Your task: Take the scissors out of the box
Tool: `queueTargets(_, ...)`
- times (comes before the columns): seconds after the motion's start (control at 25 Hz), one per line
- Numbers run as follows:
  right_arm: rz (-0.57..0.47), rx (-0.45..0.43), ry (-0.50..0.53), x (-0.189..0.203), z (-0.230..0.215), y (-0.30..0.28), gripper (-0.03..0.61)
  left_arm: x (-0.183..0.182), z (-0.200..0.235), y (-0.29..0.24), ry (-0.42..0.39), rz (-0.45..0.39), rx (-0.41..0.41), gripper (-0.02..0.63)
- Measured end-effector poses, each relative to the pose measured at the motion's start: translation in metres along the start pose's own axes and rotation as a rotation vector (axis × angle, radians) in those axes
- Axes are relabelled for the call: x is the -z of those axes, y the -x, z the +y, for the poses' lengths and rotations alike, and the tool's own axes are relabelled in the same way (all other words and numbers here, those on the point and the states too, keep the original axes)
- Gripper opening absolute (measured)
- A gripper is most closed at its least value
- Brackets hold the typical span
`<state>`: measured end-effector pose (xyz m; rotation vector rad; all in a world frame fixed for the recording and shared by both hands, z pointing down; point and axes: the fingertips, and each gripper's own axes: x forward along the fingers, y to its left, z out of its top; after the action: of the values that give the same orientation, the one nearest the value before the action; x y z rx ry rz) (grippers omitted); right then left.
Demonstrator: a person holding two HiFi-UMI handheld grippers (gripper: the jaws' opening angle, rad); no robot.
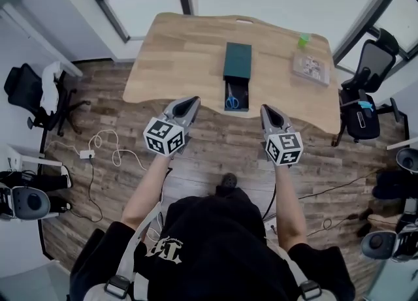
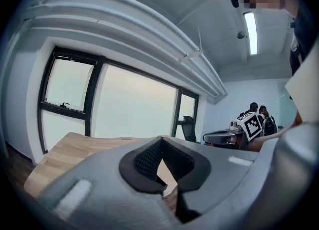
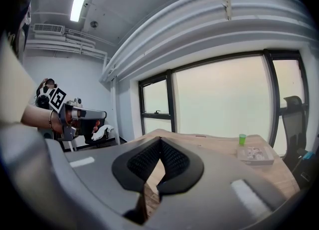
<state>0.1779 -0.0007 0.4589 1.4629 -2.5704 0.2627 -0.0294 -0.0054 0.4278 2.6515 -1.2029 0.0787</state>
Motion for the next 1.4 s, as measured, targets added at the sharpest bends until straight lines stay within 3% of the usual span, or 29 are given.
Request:
queueTargets(0.76,0.018,-0.106,0.003,0.005,-0.032,-0.027,0.005,0.003,-0.006,-0.027,0.015,-0.006,-0.09,0.0)
queueTargets(1.4,0.041,-0.108,0.016,0.008,-0.029,-0.038,0.005,0.01,0.008,-0.036,0.046,-0.019,-0.084,0.0)
